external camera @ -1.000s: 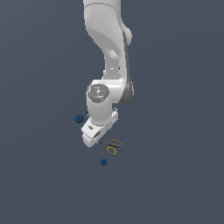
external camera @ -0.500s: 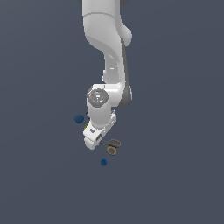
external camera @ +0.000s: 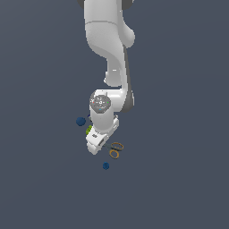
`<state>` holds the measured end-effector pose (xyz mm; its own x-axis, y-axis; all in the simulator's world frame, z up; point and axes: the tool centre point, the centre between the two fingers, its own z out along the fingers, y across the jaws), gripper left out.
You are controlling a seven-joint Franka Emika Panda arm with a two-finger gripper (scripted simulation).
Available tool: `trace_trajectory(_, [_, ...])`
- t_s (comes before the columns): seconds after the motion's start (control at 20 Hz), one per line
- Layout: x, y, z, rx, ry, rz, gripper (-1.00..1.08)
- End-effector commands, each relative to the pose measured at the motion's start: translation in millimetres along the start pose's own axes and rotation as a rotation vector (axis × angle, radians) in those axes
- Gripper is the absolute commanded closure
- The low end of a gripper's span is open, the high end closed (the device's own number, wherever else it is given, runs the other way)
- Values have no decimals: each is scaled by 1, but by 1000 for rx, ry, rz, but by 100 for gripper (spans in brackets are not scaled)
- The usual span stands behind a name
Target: Pick up a designated object from a clutter of objects.
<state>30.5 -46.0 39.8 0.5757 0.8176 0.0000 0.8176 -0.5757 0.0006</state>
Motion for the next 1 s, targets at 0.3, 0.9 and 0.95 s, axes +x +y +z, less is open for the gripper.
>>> trace_trajectory(0.3, [0,0,31,1,0,-3,-92])
trace_trajectory(0.9, [0,0,32,1,0,-3,108])
trace_trajectory(0.95, [2,-1,30,1,1,-5,108])
